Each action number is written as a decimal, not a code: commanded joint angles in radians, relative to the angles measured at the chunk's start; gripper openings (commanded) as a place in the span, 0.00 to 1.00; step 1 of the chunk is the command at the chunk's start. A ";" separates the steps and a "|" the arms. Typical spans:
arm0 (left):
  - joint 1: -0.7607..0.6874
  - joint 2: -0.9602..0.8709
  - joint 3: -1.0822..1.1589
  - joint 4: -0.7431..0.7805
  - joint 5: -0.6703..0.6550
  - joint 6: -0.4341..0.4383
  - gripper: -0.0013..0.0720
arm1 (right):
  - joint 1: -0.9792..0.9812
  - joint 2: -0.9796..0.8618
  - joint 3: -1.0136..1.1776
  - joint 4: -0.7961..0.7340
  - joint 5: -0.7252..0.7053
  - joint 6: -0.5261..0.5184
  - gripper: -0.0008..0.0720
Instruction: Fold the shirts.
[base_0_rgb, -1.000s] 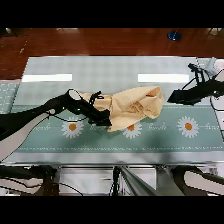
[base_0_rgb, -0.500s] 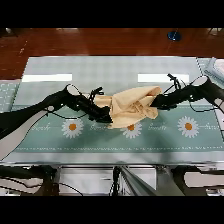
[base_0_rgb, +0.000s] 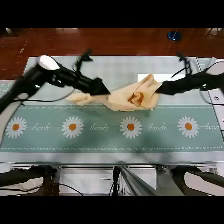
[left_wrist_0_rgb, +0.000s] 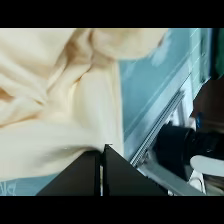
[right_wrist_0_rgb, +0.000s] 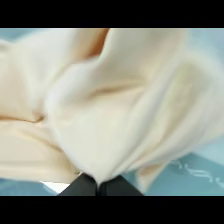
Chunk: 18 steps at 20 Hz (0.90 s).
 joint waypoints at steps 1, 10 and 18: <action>0.103 0.187 0.156 0.000 -0.010 0.053 0.06 | -0.065 0.241 0.142 -0.014 -0.003 0.007 0.04; 0.402 0.686 0.429 0.062 0.148 0.054 0.06 | -0.122 0.495 0.574 -0.117 -0.117 0.180 0.04; 0.429 0.888 0.429 0.307 -0.008 -0.161 0.06 | -0.122 0.498 0.815 -0.178 0.090 0.377 0.04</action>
